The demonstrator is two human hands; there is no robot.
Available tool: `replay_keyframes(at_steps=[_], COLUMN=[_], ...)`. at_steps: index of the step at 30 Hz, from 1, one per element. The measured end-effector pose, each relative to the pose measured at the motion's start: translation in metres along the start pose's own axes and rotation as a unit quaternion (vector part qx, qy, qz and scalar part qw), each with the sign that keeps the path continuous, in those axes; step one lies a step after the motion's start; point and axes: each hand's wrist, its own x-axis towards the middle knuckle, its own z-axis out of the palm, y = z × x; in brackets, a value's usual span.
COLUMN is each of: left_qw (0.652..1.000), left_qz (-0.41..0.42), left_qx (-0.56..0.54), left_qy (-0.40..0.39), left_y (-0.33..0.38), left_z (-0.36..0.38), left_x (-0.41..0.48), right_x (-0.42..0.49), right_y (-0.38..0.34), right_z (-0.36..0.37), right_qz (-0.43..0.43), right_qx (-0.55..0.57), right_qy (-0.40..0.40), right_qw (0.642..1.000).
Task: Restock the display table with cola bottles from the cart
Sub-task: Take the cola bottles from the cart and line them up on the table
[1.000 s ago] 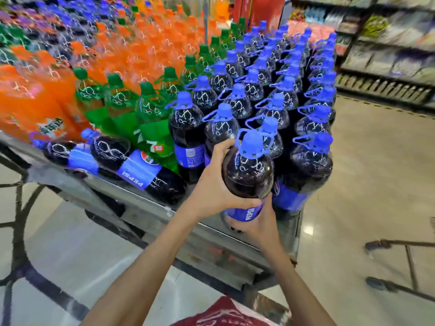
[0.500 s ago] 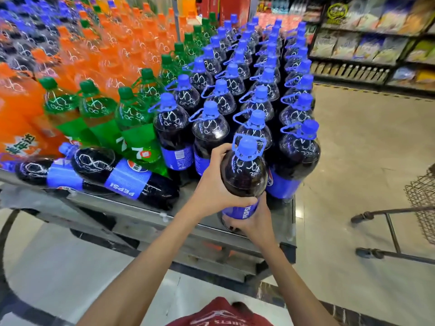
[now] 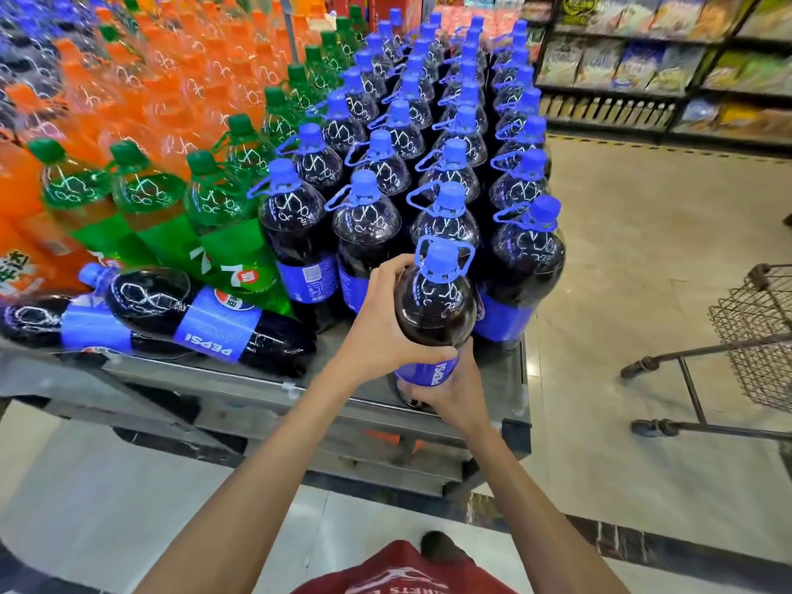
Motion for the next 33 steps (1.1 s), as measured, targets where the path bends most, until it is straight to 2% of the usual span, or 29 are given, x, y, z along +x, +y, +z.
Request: replay_keyframes(at_steps=[16,20,23,26,29,31,33], left_qw=[1.000,1.000,0.999,0.994,0.980,0.951,0.903], left_qz=[0.023,0.006,-0.024,-0.053,-0.061,-0.068,-0.056], left_qx=[0.002,0.006,0.026,0.076,0.169,0.278,0.393], left_qy=[0.001,-0.008,-0.031,-0.061,-0.086,-0.117,-0.165], left_y=[-0.006,-0.006,-0.005,-0.002,0.002,0.007,0.019], left_z=[-0.001,0.001,-0.004,-0.014,-0.027,-0.032,-0.030], left_x=[-0.005,-0.010,-0.012,-0.022,-0.039,-0.049,-0.061], right_x=[0.000,0.000,-0.003,-0.007,-0.010,-0.011,-0.013], right_y=[0.005,0.003,-0.001,-0.005,-0.013,-0.018,-0.026], right_z=[-0.001,-0.004,-0.005,-0.013,-0.025,-0.034,-0.044], right_qz=[0.011,0.014,0.050,0.096,0.107,0.105,0.116], right_qx=[-0.027,-0.051,-0.067,-0.088,-0.139,-0.188,-0.238], right_qy=[-0.013,-0.028,-0.037,-0.048,-0.067,-0.081,-0.115], right_qw=[0.999,0.998,0.996,0.990,0.982,0.973,0.958])
